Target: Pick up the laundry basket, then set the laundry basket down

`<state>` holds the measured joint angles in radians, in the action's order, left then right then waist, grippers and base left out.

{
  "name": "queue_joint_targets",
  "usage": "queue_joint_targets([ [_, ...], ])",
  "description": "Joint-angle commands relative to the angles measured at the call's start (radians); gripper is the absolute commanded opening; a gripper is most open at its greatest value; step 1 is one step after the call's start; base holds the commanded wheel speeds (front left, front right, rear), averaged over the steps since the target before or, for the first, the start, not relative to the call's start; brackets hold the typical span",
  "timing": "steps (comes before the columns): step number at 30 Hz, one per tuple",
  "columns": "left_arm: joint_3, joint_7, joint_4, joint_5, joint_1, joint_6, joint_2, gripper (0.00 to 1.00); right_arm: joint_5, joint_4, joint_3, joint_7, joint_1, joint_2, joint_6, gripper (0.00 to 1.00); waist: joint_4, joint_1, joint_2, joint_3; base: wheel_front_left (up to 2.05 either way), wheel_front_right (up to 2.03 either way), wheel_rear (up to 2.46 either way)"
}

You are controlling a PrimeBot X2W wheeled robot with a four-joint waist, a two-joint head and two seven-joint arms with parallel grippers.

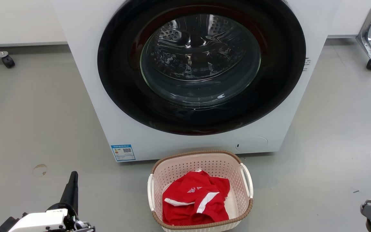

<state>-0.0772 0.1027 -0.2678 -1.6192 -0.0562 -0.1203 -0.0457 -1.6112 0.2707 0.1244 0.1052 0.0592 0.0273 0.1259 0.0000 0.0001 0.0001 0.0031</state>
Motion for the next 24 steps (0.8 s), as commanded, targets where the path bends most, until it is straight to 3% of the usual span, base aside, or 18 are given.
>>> queue_joint_targets([
  [1,-0.033,0.008,0.023,0.008,-0.051,-0.01,-0.008,0.0,0.001,-0.026,-0.012,0.006,0.049,0.025,0.005,0.0,0.0,0.0,-0.0001,0.0,0.0,0.0,0.0],
  [24,-0.034,0.009,0.023,0.009,-0.052,-0.01,-0.007,0.0,0.002,-0.026,-0.012,0.007,0.049,0.024,0.005,0.0,0.0,0.0,-0.0001,0.0,0.0,0.0,0.0],
])
